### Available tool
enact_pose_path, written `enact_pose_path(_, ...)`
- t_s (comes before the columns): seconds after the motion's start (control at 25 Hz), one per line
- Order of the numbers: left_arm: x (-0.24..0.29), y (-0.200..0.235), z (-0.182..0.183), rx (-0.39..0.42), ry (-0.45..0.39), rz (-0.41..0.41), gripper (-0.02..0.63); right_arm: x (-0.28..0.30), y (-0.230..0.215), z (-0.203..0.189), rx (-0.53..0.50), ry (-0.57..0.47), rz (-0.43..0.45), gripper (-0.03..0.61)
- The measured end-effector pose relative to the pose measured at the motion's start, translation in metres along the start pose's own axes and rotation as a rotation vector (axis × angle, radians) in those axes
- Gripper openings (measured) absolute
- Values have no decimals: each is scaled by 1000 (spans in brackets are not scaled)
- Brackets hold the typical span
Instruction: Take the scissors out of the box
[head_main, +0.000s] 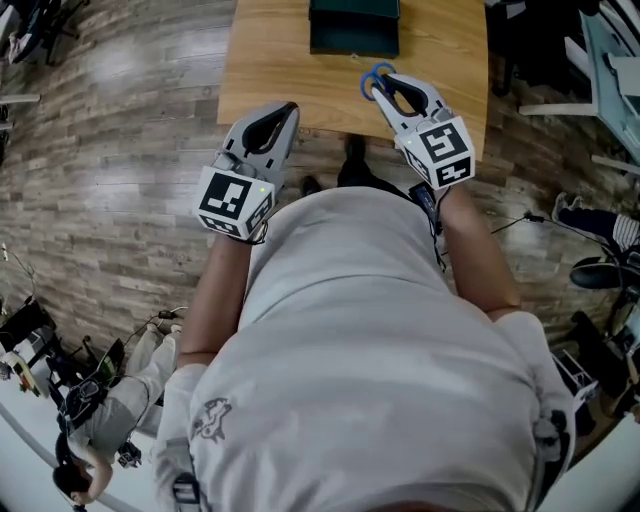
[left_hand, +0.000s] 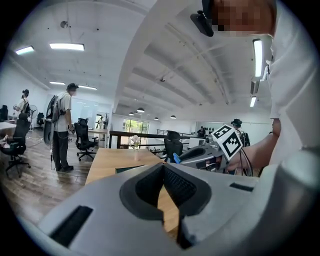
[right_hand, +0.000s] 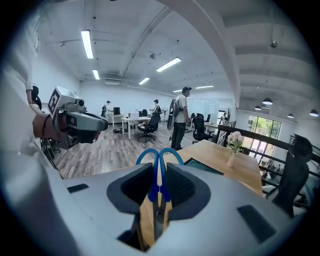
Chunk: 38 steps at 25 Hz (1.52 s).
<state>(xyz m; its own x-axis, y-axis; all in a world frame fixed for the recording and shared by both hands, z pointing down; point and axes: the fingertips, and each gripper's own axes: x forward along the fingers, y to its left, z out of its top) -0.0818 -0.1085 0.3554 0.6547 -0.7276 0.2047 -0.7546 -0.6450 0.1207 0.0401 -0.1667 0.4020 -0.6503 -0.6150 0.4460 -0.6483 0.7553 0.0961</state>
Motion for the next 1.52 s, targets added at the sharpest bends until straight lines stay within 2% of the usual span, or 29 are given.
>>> enact_pose_path(0.16,-7,-8,-3,-3,4,-31,5,-18,7,4,18,-19,-26,92)
enact_pose_path(0.32,-5,-23,2,30,11,-70,5,-36,6,0,44,-24,-48,92)
enact_pose_path(0.6,8,-49,12,55,12,-74,5,-65,-4,-17,82,-40,-45,92)
enact_pose_path(0.72,17,-64,14,70,23,-67,5,-78,-12,-21,99,-57,-29,92)
enact_pose_path(0.84,27,-82,14,70,27,-49,5,-94,-18,-29,73,-59,-15,92)
enact_pose_path(1.2,46,-141,1,29,39,6,5,-144,-34,-52,47,-73,44,92)
enact_pose_path(1.52,38,-181,-10,22,57,28,5,-175,-29,-70,33,-81,69,94)
